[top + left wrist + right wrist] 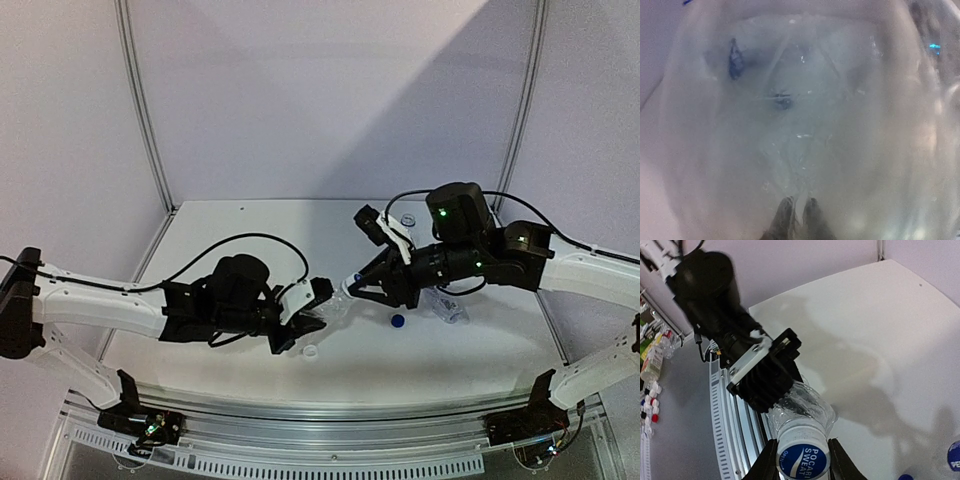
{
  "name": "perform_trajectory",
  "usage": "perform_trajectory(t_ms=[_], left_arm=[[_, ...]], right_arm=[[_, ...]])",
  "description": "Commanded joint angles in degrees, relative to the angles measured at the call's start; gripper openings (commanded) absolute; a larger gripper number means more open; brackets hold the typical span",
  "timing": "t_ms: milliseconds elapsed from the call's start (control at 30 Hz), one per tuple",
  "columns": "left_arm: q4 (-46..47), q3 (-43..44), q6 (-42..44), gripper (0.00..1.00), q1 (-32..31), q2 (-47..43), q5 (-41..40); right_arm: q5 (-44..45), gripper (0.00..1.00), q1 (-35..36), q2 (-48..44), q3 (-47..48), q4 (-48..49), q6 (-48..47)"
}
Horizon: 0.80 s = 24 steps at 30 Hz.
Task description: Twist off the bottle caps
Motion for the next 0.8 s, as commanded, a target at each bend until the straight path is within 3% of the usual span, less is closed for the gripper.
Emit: perform_trajectory(t_ms=[0,133,400,533,633,767], left_arm=[[-5.5,4.0,-0.9,0.03,2.2,3.8,28.2],[-13.0,8.6,0.0,0.07,2.5,9.0,41.2],[-21.8,14.2,2.9,0.04,2.5,16.8,60.6],[-32.3,18.7,7.9,0.04,1.5,21.4,66.7],[-41.8,22.4,14.6,0.03,0.3,24.5,73.9],[-63.8,29.5,35.6,0.03,-0.6,28.2,83.0]], right_arm=[[-0.1,0.28,-0.4,-6.2,-3.4,1.2,-12.7],[-10.0,0.28,-0.4,-9.0,-4.4,2.9,-15.0],[-15.1,0.28,0.5,-9.6,-3.4,-1.0,-18.9],[-16.0,0.28,0.5,-11.3,-3.4,-1.8,-20.1],[-16.0,0.28,0.5,-13.5,-4.4,-0.6,-20.4],[-14.5,0.28,0.6,-14.5,-5.2,0.2,-20.6]])
